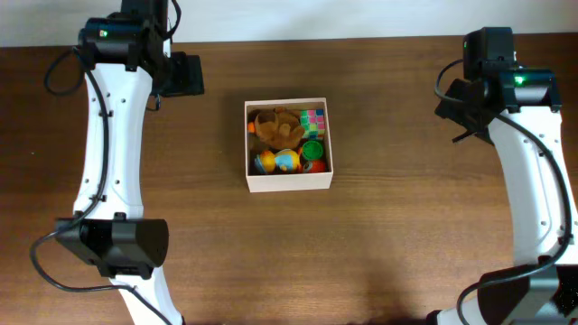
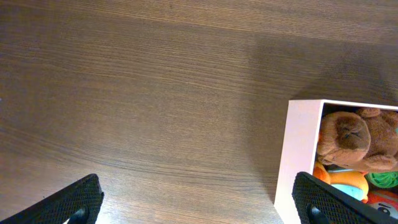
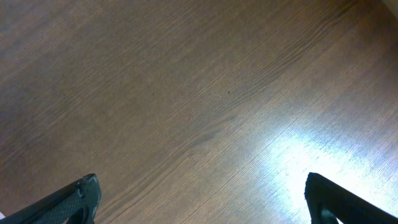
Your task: Pack container
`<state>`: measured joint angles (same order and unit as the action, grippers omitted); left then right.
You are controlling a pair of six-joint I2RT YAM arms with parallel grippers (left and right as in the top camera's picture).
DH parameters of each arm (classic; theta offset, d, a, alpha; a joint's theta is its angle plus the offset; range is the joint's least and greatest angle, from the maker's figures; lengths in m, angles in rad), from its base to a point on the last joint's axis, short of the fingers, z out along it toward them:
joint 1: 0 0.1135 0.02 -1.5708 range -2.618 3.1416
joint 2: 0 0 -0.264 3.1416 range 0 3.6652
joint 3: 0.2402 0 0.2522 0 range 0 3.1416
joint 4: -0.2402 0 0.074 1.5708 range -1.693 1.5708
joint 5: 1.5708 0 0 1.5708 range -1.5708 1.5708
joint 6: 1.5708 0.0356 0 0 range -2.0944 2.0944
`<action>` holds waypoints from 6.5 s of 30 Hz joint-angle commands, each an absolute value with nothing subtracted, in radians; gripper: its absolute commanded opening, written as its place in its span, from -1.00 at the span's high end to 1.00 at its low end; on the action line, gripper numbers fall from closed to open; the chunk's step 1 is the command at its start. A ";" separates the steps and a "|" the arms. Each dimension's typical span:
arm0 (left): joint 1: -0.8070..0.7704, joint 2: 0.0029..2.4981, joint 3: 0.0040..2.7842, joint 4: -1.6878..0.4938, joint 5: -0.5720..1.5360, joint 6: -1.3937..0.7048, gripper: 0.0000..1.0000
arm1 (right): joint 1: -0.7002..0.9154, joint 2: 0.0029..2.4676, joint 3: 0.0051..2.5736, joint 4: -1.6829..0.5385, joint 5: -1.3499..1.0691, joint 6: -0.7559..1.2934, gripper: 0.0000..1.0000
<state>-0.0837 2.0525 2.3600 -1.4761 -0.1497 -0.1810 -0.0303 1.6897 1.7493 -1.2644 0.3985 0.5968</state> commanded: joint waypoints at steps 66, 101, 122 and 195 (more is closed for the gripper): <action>-0.209 1.770 2.362 -0.964 0.052 -0.157 -0.99 | -0.034 1.697 1.750 -1.264 0.400 0.591 -0.98; -0.258 1.858 2.577 -1.177 0.128 -0.164 -0.98 | -0.034 1.697 1.750 -1.264 0.400 0.592 -0.98; -0.259 2.140 3.136 -1.539 0.159 -0.164 -0.99 | -0.034 1.697 1.750 -1.264 0.400 0.592 -0.98; -0.038 0.142 0.149 0.173 -0.053 -0.164 -0.99 | -0.034 1.697 1.750 -1.264 0.400 0.592 -0.98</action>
<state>-0.0502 0.1959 0.1890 0.1684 -0.0422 -0.1730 -0.0303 1.6897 1.7493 -1.2640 0.3988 0.5964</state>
